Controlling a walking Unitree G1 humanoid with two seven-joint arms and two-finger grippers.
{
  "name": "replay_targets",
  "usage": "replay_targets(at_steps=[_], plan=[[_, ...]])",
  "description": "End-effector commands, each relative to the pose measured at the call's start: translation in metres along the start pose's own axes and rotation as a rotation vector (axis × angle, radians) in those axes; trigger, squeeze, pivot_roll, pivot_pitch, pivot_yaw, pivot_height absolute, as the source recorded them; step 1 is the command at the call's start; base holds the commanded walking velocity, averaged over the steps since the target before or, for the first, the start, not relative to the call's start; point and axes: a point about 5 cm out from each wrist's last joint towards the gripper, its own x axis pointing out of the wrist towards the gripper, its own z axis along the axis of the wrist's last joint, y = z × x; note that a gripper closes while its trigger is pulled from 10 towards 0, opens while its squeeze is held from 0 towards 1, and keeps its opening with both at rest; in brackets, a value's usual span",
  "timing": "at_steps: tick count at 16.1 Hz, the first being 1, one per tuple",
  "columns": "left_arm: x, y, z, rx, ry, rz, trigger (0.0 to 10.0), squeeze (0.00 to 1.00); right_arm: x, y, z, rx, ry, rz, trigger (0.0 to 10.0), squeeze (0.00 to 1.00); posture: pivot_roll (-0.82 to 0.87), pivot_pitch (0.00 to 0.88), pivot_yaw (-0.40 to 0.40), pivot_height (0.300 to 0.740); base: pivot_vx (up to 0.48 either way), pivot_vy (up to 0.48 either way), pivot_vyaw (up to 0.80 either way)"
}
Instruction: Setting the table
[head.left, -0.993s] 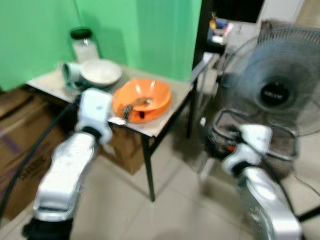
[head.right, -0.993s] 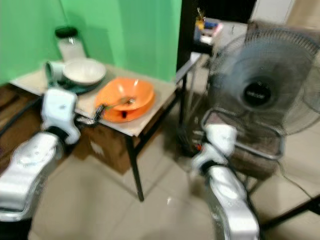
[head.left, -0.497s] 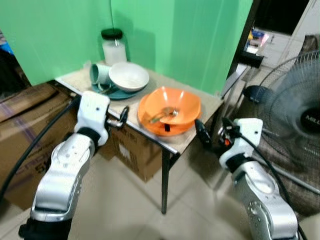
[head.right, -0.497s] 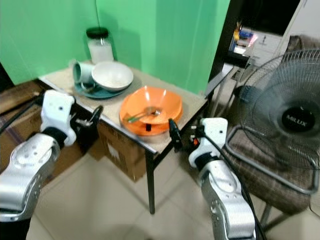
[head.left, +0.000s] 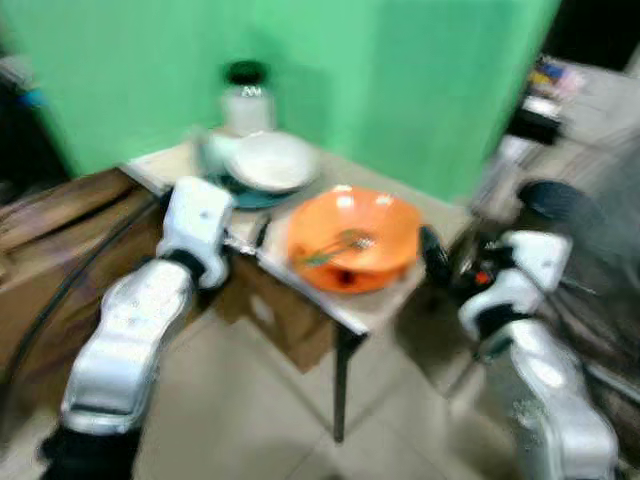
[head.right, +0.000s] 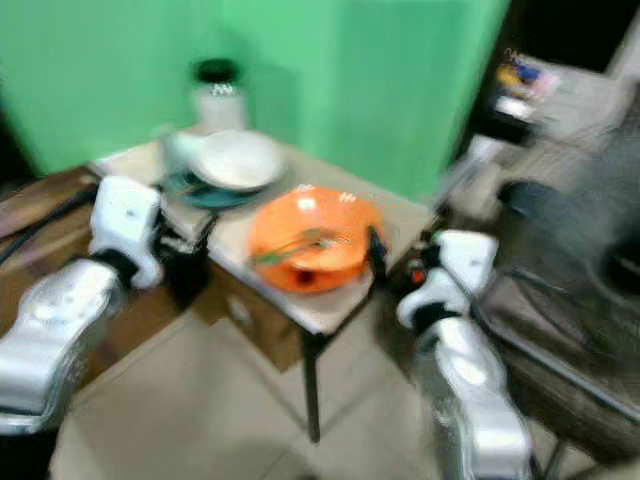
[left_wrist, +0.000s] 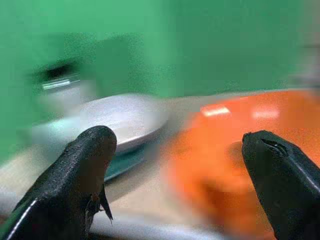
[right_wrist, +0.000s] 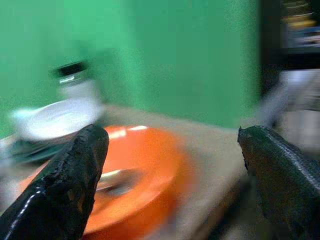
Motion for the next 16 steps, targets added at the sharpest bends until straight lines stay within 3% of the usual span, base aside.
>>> replay_targets(at_steps=[1, 5, 9, 11, 12, 13, 16], plan=[[0.002, -0.003, 0.002, 0.001, -0.006, -0.043, 10.0, 0.00, -0.003, 0.000, 0.003, 0.009, -0.003, -0.003, 10.0, 0.00, 0.06, 0.000, 0.026, 0.740, 0.259, 0.000, -0.80], [0.004, -0.006, 0.000, -0.010, -0.003, -0.063, 10.0, 0.00, -0.006, 0.000, 0.004, -0.004, 0.002, -0.011, 10.0, 0.00, 0.05, 0.000, 0.023, 0.740, 0.062, 0.000, -0.80], [0.004, -0.012, -0.001, -0.017, 0.018, -0.148, 10.0, 0.00, -0.007, -0.001, 0.001, -0.046, 0.055, 0.018, 10.0, 0.00, 0.06, 0.000, 0.011, 0.740, 0.000, 0.000, 0.00], [0.004, -0.014, -0.009, -0.022, 0.138, -0.229, 10.0, 0.00, -0.006, 0.002, 0.002, -0.080, 0.110, 0.088, 10.0, 0.00, 0.06, 0.000, 0.002, 0.740, 0.000, 0.000, 0.00], [0.004, -0.014, -0.010, -0.021, 0.152, -0.238, 10.0, 0.00, -0.006, 0.001, 0.002, -0.087, 0.125, 0.091, 10.0, 0.00, 0.06, 0.000, 0.002, 0.740, 0.000, 0.000, 0.00], [0.007, -0.014, -0.012, -0.068, 0.206, -0.251, 10.0, 0.00, -0.005, 0.001, 0.001, -0.105, 0.172, 0.125, 10.0, 0.00, 0.06, 0.000, -0.001, 0.740, 0.000, 0.000, 0.00], [0.024, -0.007, -0.013, -0.112, 0.280, -0.235, 10.0, 0.00, -0.003, 0.006, 0.003, -0.153, 0.259, 0.257, 10.0, 0.00, 0.05, 0.000, 0.000, 0.740, 0.000, 0.000, 0.00]])
